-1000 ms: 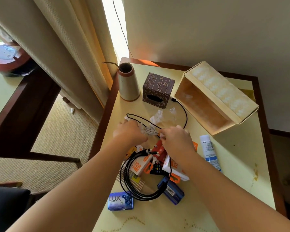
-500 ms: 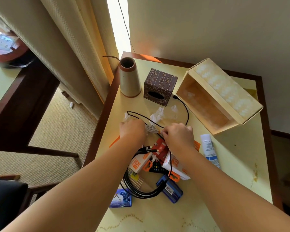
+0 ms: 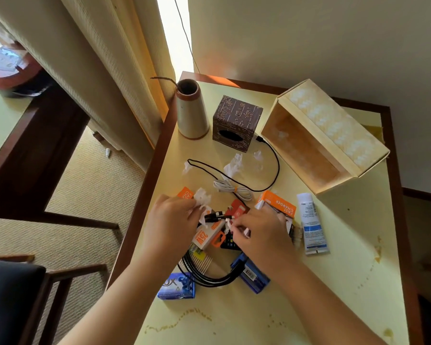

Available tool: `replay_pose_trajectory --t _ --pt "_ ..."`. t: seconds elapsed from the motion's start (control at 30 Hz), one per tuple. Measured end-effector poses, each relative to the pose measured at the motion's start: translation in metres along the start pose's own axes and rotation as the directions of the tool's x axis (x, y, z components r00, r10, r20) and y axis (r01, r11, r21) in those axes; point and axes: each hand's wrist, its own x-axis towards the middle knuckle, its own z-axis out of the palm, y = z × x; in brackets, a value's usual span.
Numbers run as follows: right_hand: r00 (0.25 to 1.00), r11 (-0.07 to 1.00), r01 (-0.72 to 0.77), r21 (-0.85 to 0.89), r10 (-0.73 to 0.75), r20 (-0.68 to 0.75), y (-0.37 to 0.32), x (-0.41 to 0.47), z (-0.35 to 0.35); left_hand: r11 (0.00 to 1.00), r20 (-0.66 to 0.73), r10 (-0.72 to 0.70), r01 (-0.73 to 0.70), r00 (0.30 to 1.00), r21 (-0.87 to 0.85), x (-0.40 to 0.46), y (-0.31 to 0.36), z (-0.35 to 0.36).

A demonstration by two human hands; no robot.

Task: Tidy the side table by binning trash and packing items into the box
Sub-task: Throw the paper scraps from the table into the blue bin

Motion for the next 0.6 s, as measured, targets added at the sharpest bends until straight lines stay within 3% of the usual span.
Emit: replay_pose_trajectory --t 0.23,0.6 --pt "0.982 0.950 0.189 -0.250 -0.175 0.077 -0.016 -0.010 0.007 0.997 0.016 0.032 -0.031 0.999 -0.070 -0.061 -0.010 -0.007" --pt "0.944 0.865 0.331 -0.376 -0.298 0.144 -0.020 0.001 0.021 0.994 0.036 -0.038 0.041 0.999 -0.097 -0.096 -0.026 -0.019"
